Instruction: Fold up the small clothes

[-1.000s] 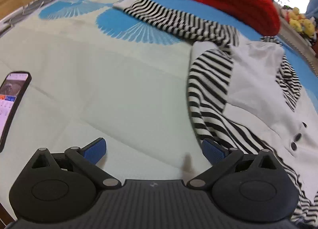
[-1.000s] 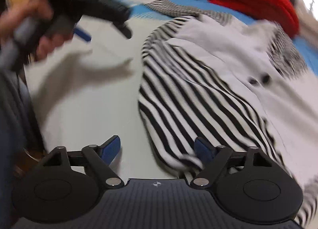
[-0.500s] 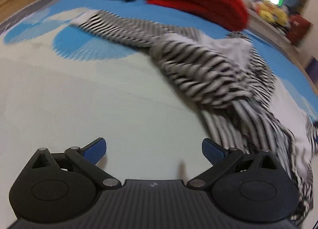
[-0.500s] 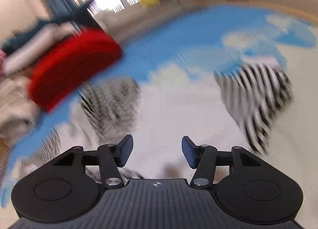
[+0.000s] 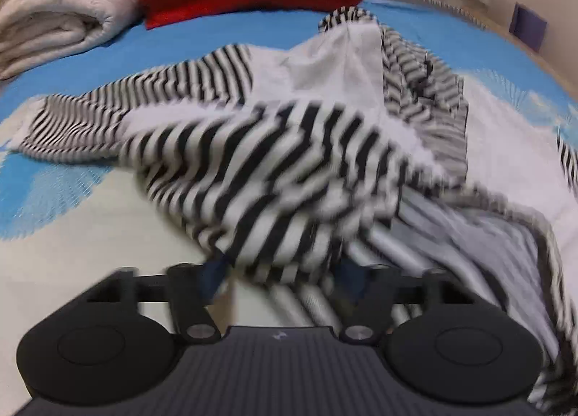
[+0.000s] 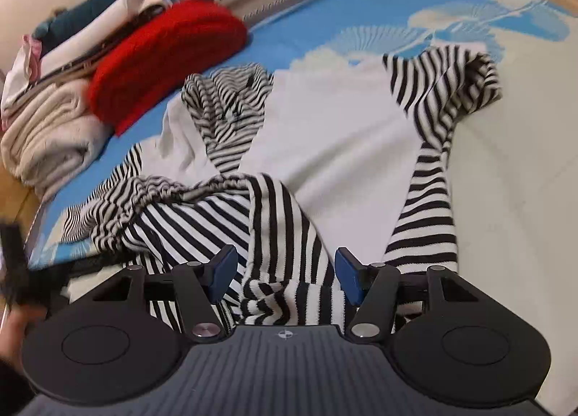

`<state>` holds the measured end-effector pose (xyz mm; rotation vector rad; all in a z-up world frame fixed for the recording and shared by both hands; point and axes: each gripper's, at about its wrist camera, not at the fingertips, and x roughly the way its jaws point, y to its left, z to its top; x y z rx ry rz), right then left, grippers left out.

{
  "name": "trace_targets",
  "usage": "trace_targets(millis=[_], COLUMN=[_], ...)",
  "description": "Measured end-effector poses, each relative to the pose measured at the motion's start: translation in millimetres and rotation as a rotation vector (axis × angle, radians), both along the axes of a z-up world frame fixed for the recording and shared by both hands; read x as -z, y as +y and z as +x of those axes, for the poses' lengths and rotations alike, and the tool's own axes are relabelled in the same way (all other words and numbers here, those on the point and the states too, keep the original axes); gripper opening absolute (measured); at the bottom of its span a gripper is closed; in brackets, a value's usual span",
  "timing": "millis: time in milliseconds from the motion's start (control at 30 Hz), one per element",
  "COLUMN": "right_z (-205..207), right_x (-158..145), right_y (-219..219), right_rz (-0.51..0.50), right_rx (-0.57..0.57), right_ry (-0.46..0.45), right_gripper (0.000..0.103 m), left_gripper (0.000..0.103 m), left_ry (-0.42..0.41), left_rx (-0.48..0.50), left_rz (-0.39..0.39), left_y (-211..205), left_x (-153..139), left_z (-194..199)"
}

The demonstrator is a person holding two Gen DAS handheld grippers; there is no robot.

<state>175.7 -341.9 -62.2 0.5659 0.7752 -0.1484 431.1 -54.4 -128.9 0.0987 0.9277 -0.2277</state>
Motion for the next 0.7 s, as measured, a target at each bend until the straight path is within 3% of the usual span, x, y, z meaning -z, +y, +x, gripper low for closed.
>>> trace_targets(millis=[33, 133, 267, 433, 500, 567, 633, 700], right_z=[3, 8, -10, -30, -30, -24, -19, -28], right_x=[0, -6, -13, -12, -2, 11, 26, 22], right_y=[-2, -8, -22, 1, 26, 47, 62, 59], right_rz=[-0.008, -0.040, -0.011, 0.047, -0.012, -0.141, -0.335, -0.335], right_rx=[0.000, -0.022, -0.058, -0.304, -0.322, -0.286, -0.231, -0.236], right_ry=[-0.001, -0.022, -0.062, -0.076, -0.033, 0.034, 0.112, 0.111], right_gripper=[0.062, 0.062, 0.061, 0.061, 0.061, 0.058, 0.050, 0.000], left_gripper=[0.036, 0.018, 0.017, 0.017, 0.017, 0.017, 0.016, 0.015], left_ry=[0.002, 0.025, -0.015, -0.074, -0.096, -0.108, -0.107, -0.101], left_rx=[-0.007, -0.046, -0.051, -0.023, -0.014, -0.021, -0.047, -0.062], left_rz=[-0.032, -0.081, -0.072, -0.063, -0.047, -0.036, -0.035, -0.041], left_y=[1, 5, 10, 10, 11, 16, 31, 52], left_x=[-1, -10, -50, -103, -119, -130, -140, -147], left_z=[8, 24, 15, -10, -25, -41, -58, -80])
